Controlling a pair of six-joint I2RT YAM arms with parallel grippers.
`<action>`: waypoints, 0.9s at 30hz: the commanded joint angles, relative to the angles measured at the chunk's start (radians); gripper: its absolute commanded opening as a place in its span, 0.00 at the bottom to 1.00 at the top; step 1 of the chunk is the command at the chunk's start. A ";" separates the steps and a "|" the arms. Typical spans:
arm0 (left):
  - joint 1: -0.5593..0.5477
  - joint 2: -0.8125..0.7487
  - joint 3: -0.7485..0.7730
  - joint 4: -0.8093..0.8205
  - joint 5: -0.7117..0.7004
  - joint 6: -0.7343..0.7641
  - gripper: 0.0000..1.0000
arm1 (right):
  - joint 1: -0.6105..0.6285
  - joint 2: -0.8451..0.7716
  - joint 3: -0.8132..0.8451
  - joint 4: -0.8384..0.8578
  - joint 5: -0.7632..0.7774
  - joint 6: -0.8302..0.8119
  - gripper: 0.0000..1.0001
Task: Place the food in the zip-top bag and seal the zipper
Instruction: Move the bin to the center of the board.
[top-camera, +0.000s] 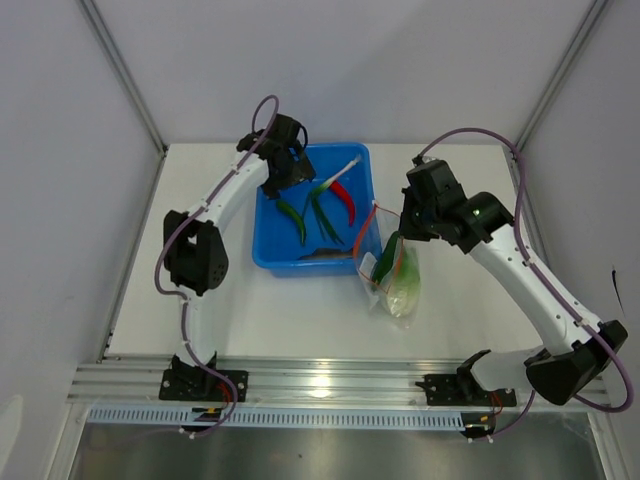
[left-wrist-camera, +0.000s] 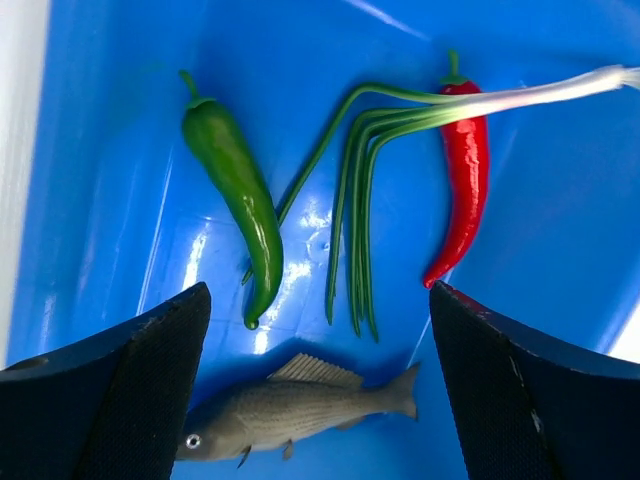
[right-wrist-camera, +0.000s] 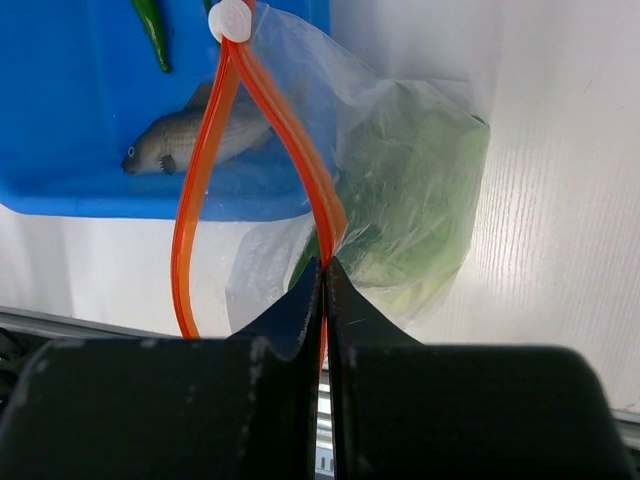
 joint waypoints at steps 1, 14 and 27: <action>0.007 0.032 0.065 -0.023 0.018 -0.057 0.91 | 0.001 0.013 -0.001 0.046 -0.008 -0.021 0.00; -0.011 0.181 0.147 -0.035 0.081 -0.127 0.76 | -0.001 0.008 -0.050 0.069 -0.013 -0.041 0.00; -0.106 0.225 0.234 0.052 0.125 -0.069 0.63 | -0.007 -0.032 -0.079 0.055 0.008 -0.043 0.00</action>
